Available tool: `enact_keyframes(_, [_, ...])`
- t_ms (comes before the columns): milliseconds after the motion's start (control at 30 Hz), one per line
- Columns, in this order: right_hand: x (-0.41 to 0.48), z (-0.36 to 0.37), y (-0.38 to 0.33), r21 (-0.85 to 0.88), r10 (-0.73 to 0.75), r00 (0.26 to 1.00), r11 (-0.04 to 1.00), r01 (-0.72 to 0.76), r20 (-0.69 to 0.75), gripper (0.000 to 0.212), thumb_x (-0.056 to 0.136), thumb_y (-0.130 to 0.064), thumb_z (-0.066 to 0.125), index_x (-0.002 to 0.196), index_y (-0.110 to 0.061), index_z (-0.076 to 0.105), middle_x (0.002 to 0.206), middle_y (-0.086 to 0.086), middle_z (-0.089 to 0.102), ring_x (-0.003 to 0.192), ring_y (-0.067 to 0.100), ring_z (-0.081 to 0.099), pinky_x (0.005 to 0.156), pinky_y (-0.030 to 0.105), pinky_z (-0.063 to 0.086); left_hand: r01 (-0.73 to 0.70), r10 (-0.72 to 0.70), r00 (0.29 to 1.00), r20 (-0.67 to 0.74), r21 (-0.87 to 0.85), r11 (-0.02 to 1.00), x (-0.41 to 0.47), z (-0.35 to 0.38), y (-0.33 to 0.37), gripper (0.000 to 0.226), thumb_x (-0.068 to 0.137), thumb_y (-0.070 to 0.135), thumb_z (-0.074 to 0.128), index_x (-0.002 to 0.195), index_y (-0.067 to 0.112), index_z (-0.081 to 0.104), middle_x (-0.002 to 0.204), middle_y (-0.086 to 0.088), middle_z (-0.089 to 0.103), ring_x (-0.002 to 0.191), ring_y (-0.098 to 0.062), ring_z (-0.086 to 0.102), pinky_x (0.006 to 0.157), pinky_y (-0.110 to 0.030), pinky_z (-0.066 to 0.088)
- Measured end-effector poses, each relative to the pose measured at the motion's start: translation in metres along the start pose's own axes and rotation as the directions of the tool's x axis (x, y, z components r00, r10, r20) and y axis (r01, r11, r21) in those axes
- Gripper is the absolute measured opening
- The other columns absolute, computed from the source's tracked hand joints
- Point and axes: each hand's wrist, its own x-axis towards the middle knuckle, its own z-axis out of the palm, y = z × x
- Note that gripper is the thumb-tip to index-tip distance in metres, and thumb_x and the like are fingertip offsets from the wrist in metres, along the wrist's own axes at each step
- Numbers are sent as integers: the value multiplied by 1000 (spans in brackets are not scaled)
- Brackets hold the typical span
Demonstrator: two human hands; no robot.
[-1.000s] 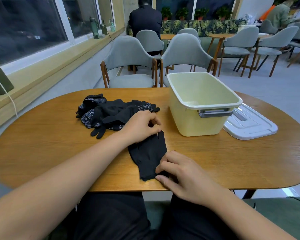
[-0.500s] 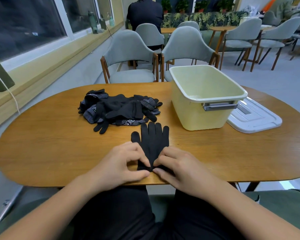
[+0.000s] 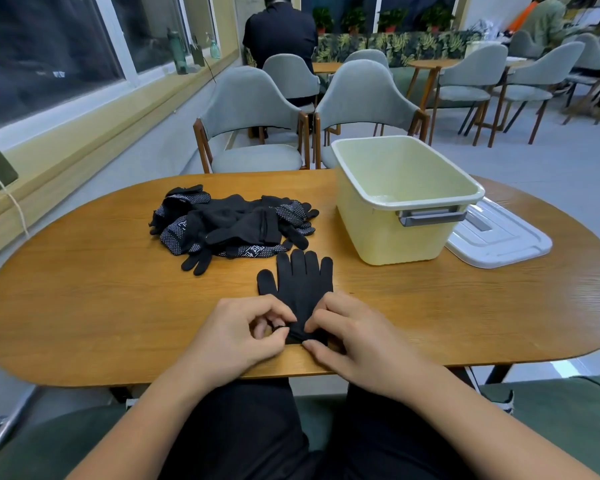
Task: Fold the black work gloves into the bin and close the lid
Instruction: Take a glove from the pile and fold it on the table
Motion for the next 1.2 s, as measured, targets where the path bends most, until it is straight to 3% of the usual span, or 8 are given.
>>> enact_keyframes(200, [4,-2,1,248,141,989,960,-128,-37,9,103,-37,73,109,-32,69,94,-16,67,88,7,64,77,28,52,13,-13,1000,-7,17,1000,-3,5,4,27,85,30,86,103,45,71,88,20,65,62,-22,55,66,-39,52])
enact_keyframes(333, [8,-2,3,308,203,979,933,-185,-27,11,102,-38,74,96,-30,69,85,-10,69,84,13,65,75,29,51,75,-76,997,-25,-28,997,-2,5,-3,18,92,28,82,98,43,74,66,21,59,56,-21,53,70,-39,54])
enact_keyframes(467, [10,4,7,220,232,970,952,-211,-72,18,103,-45,70,92,-31,69,81,-15,64,86,6,58,76,27,47,123,-125,992,-31,-62,990,2,6,-1,11,94,28,80,89,37,76,59,17,56,55,-9,45,64,-31,45])
enact_keyframes(633, [6,11,2,49,225,962,974,-220,-156,19,104,-44,64,93,-29,63,89,-16,55,89,7,50,77,35,50,84,-80,992,-103,41,996,0,7,3,17,90,25,82,82,39,74,90,14,65,65,-12,54,63,-28,48])
enact_keyframes(767, [1,9,-4,-91,77,972,991,-99,-221,4,105,-23,63,105,-22,67,103,-6,52,92,19,53,71,39,50,18,-2,991,-134,124,992,-6,7,4,18,91,23,82,90,39,74,103,19,62,68,-18,57,63,-30,51])
enact_keyframes(867, [-5,12,-8,-181,-31,980,983,-5,-199,14,100,-12,62,107,-21,70,110,-1,56,89,22,53,66,39,47,-47,67,992,-103,182,982,-11,8,5,21,94,16,78,98,36,74,106,25,60,71,-13,60,64,-28,52])
enact_keyframes(1000, [-7,11,-14,-159,-32,992,987,11,-126,13,97,-16,60,106,-22,67,111,-6,59,90,19,53,74,37,47,-53,80,991,-106,237,970,-12,9,7,16,95,21,75,100,36,72,105,26,58,78,-5,60,66,-28,53])
enact_keyframes(1200, [-4,9,-18,-52,76,992,995,-82,-104,15,100,-36,63,113,-27,63,110,-12,56,96,15,57,78,34,50,-46,55,998,-43,186,981,-12,6,5,19,86,34,75,103,41,69,107,21,59,75,-14,57,66,-36,53])
